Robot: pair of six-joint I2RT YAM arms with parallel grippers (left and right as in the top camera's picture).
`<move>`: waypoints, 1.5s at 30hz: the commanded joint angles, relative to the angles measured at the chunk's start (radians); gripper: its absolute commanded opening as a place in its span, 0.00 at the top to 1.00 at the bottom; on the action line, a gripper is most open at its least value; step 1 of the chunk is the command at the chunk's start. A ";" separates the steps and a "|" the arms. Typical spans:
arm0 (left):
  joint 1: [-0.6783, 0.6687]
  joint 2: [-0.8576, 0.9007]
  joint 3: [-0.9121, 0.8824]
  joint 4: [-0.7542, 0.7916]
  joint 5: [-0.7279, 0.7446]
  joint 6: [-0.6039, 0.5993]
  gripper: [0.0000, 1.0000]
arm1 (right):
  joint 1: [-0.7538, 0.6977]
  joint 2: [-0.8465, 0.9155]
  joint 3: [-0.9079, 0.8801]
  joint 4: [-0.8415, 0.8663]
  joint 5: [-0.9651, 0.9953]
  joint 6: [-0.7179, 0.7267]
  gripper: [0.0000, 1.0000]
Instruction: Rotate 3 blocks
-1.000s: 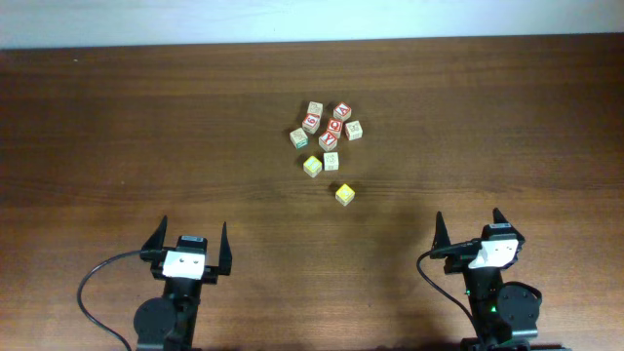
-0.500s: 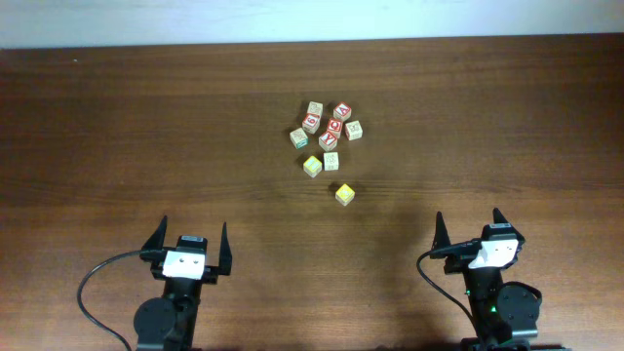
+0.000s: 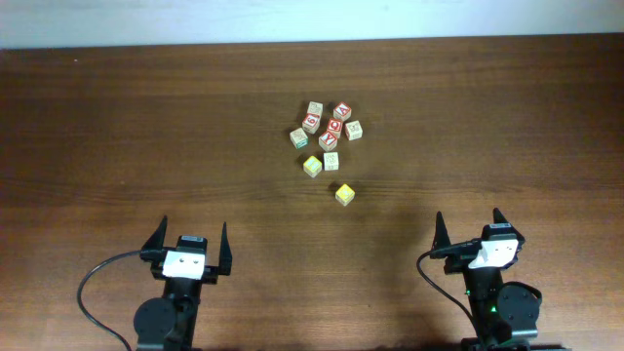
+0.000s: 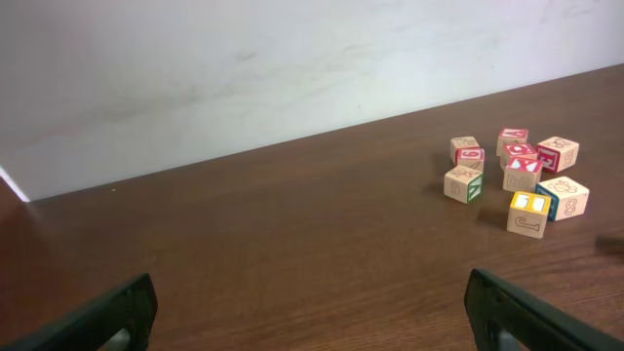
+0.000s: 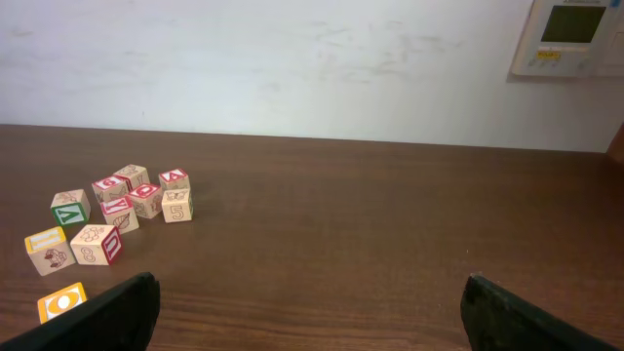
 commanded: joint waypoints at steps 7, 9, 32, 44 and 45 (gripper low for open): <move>0.006 -0.006 -0.008 0.000 -0.003 0.016 0.01 | -0.003 -0.006 -0.008 -0.002 0.017 -0.002 0.01; 0.006 -0.006 -0.008 0.000 -0.003 0.016 0.01 | -0.003 -0.006 -0.008 0.000 0.016 -0.001 0.01; 0.006 1.027 1.196 -0.645 0.217 0.005 0.01 | -0.003 1.029 1.241 -0.605 -0.198 -0.048 0.02; 0.006 1.594 1.569 -0.959 0.352 -0.015 0.01 | 0.187 1.868 1.688 -0.737 -0.412 0.059 0.01; 0.013 1.594 1.569 -0.959 0.304 -0.062 0.01 | 0.248 1.899 1.688 -0.729 -0.279 0.170 0.11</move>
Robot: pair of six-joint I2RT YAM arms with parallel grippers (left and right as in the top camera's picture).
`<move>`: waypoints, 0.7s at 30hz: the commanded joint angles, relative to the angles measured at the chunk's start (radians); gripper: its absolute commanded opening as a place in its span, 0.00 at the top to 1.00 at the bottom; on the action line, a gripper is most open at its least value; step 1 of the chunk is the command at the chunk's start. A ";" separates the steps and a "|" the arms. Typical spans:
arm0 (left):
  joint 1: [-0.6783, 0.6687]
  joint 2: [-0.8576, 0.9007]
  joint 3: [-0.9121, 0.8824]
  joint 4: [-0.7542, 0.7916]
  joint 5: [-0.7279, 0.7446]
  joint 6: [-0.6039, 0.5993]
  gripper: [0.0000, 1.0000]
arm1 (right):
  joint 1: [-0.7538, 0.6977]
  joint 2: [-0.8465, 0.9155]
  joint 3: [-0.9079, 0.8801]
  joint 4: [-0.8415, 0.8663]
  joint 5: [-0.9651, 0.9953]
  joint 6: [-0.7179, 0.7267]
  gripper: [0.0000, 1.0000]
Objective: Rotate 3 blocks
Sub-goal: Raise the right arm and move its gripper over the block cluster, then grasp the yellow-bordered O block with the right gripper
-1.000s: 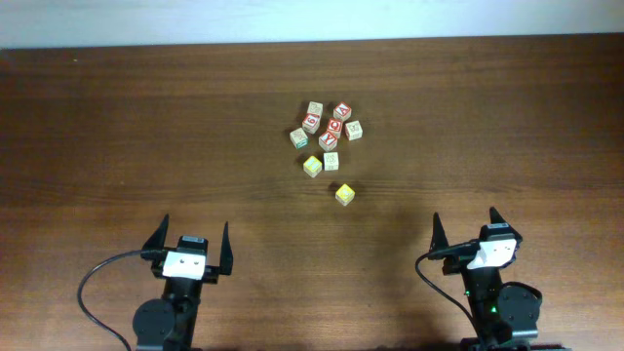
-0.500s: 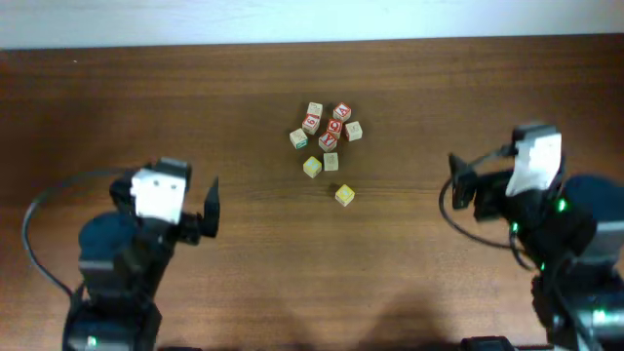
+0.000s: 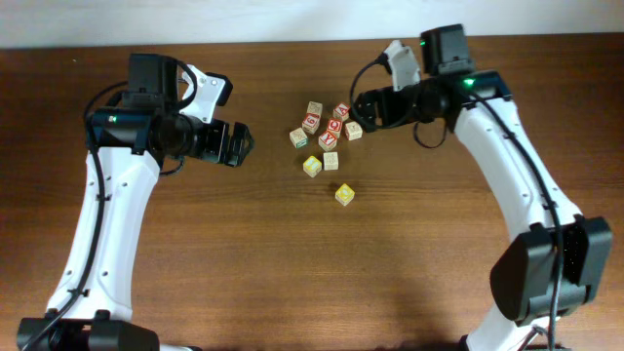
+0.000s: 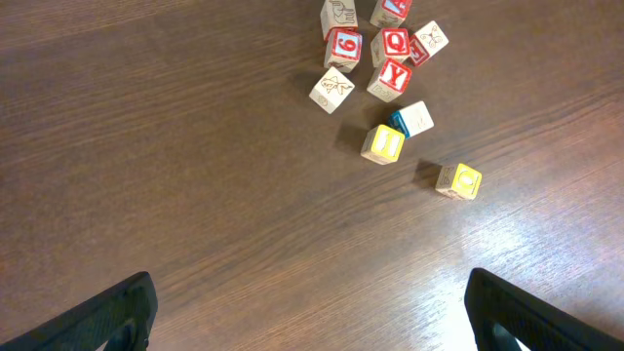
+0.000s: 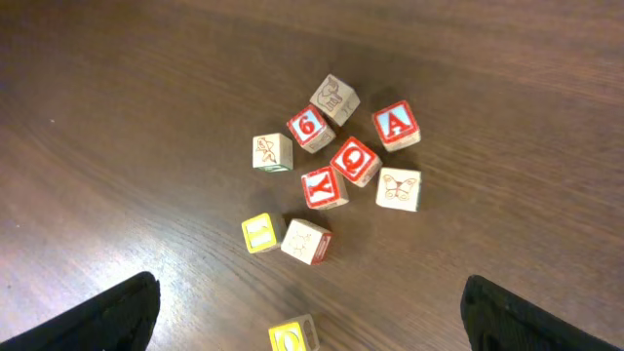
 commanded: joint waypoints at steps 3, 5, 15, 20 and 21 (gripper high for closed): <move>0.093 0.003 0.018 -0.041 -0.353 -0.365 0.01 | 0.198 0.112 0.023 0.010 0.348 0.339 0.23; 0.114 0.003 0.018 -0.048 -0.353 -0.365 0.01 | 0.247 0.196 0.023 0.021 0.388 0.437 0.37; 0.114 0.003 0.018 -0.047 -0.353 -0.365 0.01 | 0.262 0.362 0.023 0.065 0.391 0.456 0.66; 0.114 0.003 0.018 -0.047 -0.353 -0.365 0.01 | 0.261 0.271 0.082 -0.047 0.357 0.422 0.82; 0.114 0.003 0.018 -0.048 -0.353 -0.365 0.01 | 0.261 0.211 0.092 -0.089 0.357 0.410 0.82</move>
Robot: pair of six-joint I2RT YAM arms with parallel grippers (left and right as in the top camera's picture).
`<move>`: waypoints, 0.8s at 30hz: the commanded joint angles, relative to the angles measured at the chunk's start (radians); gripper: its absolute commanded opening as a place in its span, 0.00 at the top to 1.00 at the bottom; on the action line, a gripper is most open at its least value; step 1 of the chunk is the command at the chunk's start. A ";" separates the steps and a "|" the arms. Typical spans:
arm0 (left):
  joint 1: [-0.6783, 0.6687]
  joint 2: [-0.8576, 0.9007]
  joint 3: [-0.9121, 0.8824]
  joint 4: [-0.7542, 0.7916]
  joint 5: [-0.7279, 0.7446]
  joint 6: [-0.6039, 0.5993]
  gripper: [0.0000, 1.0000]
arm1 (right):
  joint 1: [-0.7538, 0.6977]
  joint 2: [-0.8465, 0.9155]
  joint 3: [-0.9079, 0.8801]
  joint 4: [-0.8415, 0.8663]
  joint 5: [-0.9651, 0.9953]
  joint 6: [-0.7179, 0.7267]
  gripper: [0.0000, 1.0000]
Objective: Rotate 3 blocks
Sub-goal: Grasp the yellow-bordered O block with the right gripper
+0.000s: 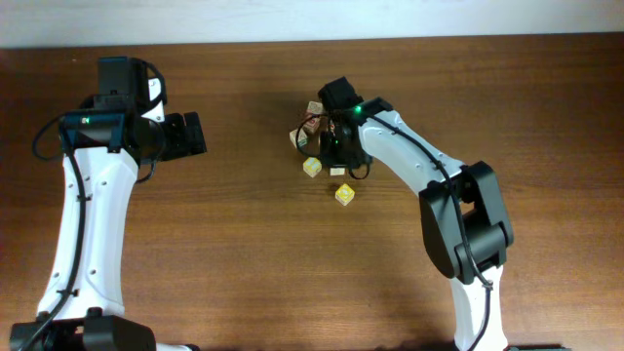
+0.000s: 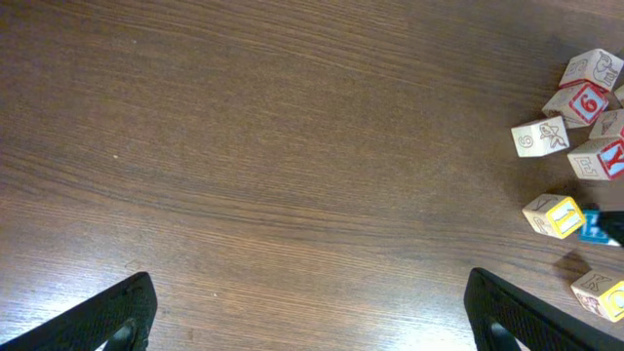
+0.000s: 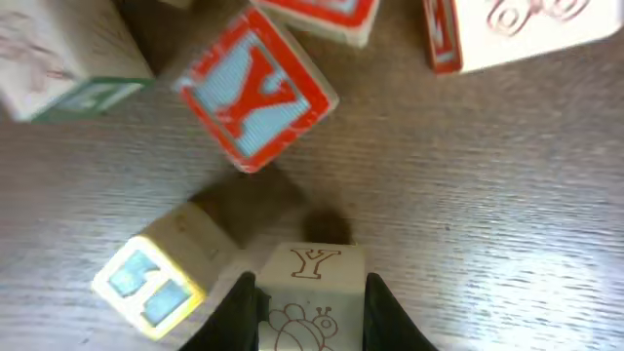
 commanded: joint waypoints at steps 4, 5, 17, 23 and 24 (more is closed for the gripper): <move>0.007 0.003 0.018 -0.001 -0.010 -0.013 0.01 | 0.026 -0.290 0.046 -0.289 -0.055 -0.077 0.82; 0.007 0.003 0.018 -0.002 -0.010 -0.013 0.01 | 0.049 -0.287 0.021 -0.352 -0.056 -0.077 0.83; 0.007 0.003 0.018 -0.002 -0.010 -0.013 0.01 | -0.146 -0.287 -0.490 -0.032 -0.048 -0.096 0.86; 0.007 0.003 0.018 0.000 -0.010 -0.013 0.01 | -0.145 -0.290 -0.451 -0.091 -0.113 -0.105 0.58; 0.007 0.003 0.018 0.000 -0.010 -0.013 0.01 | -0.145 -0.290 -0.407 -0.118 -0.112 -0.129 0.55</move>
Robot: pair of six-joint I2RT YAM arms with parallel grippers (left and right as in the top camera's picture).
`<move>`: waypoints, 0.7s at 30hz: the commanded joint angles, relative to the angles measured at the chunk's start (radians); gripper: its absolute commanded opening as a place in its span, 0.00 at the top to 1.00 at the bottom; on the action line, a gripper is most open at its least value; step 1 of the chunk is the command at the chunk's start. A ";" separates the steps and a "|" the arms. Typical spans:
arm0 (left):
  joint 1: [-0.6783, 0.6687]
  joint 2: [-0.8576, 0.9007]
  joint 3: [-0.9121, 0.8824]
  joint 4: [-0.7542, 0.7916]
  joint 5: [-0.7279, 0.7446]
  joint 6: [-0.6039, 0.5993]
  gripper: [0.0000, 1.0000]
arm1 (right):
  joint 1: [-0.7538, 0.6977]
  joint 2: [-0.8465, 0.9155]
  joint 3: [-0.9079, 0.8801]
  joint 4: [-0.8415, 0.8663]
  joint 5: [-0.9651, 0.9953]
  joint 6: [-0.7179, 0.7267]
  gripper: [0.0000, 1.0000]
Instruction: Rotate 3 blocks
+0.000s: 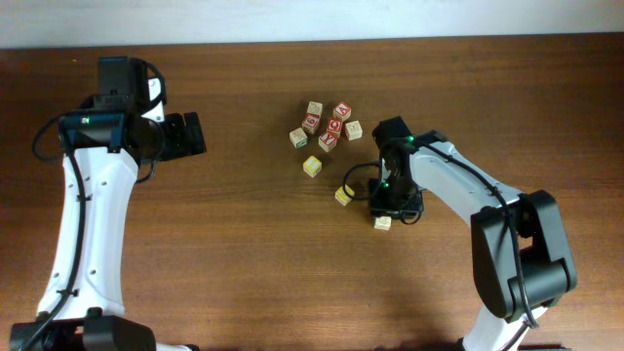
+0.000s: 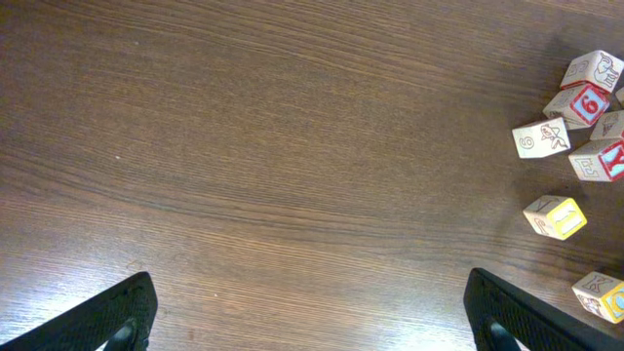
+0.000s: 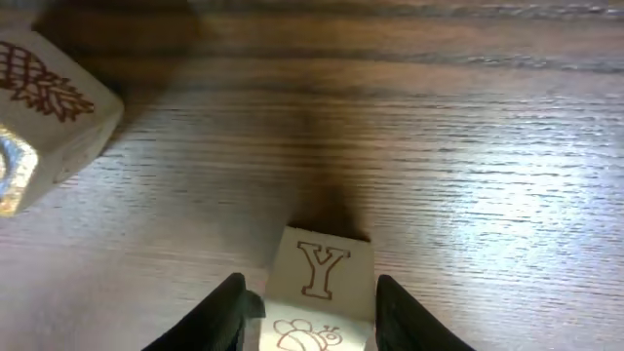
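My right gripper (image 3: 314, 317) is shut on a pale block (image 3: 317, 288) with an outlined Y and a bee; its fingers (image 3: 222, 314) stand at either side of it, low over the table. From above this block (image 1: 382, 223) lies just right of a lone yellow block (image 1: 343, 196), whose pineapple side (image 3: 44, 112) shows in the right wrist view. Several lettered blocks cluster (image 1: 327, 125) farther back, with another yellow block (image 1: 311, 167) in front of them. My left gripper (image 1: 190, 136) hangs open far to the left, holding nothing.
The brown wooden table (image 1: 244, 253) carries everything. The left wrist view shows the cluster's blocks (image 2: 582, 102) and the yellow block (image 2: 556, 216) at its right edge. A pale wall edge (image 1: 292, 19) runs along the back.
My right gripper has moved with the Y block from the front of the cluster to a spot nearer me, right of the lone yellow block. The left arm has not moved.
Both arms were folded at the table's near edge, grippers open. Then both were raised beside the cluster, left and right of it. Then my right gripper was shut on the Y block at the cluster's front, and now holds it low beside the lone yellow block.
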 commanded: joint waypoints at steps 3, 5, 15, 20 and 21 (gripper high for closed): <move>0.007 0.003 0.017 0.000 -0.007 -0.012 0.01 | 0.000 -0.003 0.244 -0.057 -0.013 -0.125 0.48; 0.007 0.003 0.017 0.011 -0.007 -0.013 0.01 | 0.048 0.003 0.258 0.012 -0.005 -0.026 0.45; 0.007 0.003 0.017 -0.005 -0.007 -0.013 0.01 | 0.212 0.083 0.143 0.136 0.231 0.520 0.47; 0.007 0.003 0.017 -0.005 -0.007 -0.012 0.01 | 0.209 0.083 0.142 0.123 0.127 0.406 0.68; 0.007 0.003 0.017 -0.005 -0.007 -0.012 0.01 | 0.209 0.083 0.142 0.114 0.102 0.367 0.69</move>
